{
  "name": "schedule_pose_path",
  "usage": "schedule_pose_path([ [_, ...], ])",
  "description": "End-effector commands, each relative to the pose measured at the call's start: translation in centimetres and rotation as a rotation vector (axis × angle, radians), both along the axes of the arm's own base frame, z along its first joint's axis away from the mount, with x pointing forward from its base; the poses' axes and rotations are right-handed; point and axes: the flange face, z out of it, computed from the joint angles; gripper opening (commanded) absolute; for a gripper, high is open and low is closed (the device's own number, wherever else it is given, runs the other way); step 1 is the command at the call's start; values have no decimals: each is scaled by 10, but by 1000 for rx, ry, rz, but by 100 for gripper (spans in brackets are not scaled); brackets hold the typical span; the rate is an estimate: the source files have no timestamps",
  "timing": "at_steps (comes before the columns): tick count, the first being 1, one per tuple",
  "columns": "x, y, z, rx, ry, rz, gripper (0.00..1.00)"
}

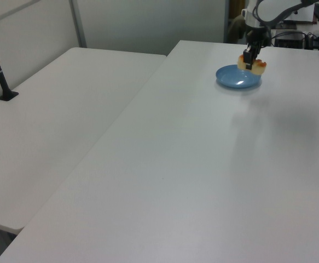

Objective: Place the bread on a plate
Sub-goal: 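Carry the bread roll over the blue plate and lower it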

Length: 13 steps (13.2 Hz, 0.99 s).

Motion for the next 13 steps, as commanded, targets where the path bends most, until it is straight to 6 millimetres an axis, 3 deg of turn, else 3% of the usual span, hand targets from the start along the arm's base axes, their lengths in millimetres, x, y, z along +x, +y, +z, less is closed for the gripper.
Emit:
schedule_pose_path([
  [1, 32, -76, -22, -25, 2, -21, 28],
  [3, 34, -107, -42, -44, -44, -44, 28],
  [5, 42, -114, -67, -50, -68, -55, 28],
  [8, 55, -120, -88, -52, -87, -68, 34],
  [10, 62, -116, -93, -46, -93, -114, 55],
  [11, 62, -116, -93, -45, -94, -117, 85],
  [12, 61, -118, -92, -47, -92, -113, 100],
  [13, 61, -118, -90, -48, -96, -116, 100],
])
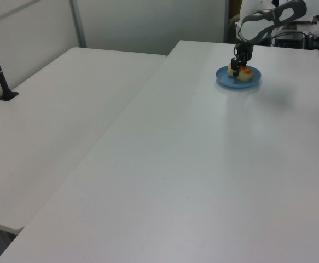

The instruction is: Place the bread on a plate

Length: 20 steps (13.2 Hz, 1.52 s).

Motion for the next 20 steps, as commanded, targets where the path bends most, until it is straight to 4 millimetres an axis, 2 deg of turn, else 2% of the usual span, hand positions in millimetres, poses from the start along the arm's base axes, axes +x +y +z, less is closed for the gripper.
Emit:
schedule_pose_path([
  [1, 4, 0, 16, -11, -30, -22, 100],
  [4, -1, 7, 67, -22, -72, -39, 100],
  [5, -8, 16, 89, 0, -37, -56, 100],
  [7, -22, 54, 146, 28, 28, -27, 100],
  [10, -45, 142, 219, 69, 142, 72, 100],
  [11, -50, 163, 230, 75, 166, 99, 100],
  [12, -54, 195, 240, 81, 200, 140, 100],
  [14, -53, 234, 244, 83, 225, 170, 100],
  [16, -50, 287, 241, 81, 250, 213, 100],
  [17, -52, 308, 240, 94, 266, 237, 100],
  [19, -57, 319, 239, 132, 283, 251, 100],
  [20, -61, 323, 245, 144, 274, 267, 100],
])
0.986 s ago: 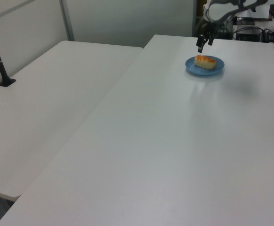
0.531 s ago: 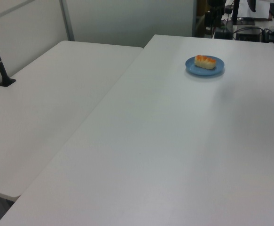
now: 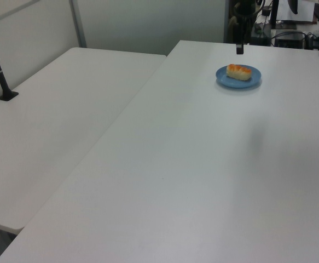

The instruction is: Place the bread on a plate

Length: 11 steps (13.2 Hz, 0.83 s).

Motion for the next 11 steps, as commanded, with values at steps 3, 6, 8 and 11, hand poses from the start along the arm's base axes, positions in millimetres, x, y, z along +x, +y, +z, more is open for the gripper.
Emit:
schedule_pose_path([
  [3, -32, 8, 33, 42, -29, 10, 100],
  [6, -33, 8, 32, 42, -35, 10, 100],
  [8, -33, 7, 34, 40, -38, 8, 100],
  [11, -32, 7, 36, 34, -52, -2, 100],
])
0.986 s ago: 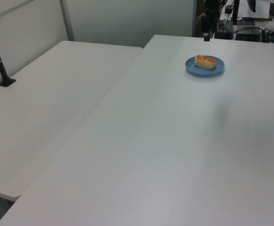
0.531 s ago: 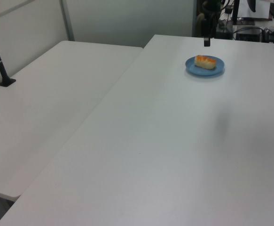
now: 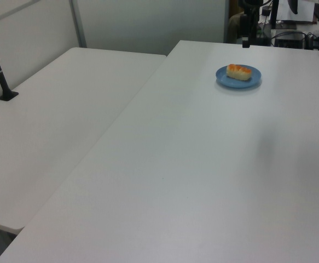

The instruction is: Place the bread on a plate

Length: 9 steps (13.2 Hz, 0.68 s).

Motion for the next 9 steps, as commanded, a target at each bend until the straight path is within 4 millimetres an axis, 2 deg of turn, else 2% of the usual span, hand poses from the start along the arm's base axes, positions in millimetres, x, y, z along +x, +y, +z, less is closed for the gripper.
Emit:
schedule_pose_path([
  [1, -7, -1, 7, 8, -25, -12, 100],
  [3, -8, -3, 15, 7, -58, -16, 100],
  [9, -4, -6, 17, 2, -91, -21, 100],
])
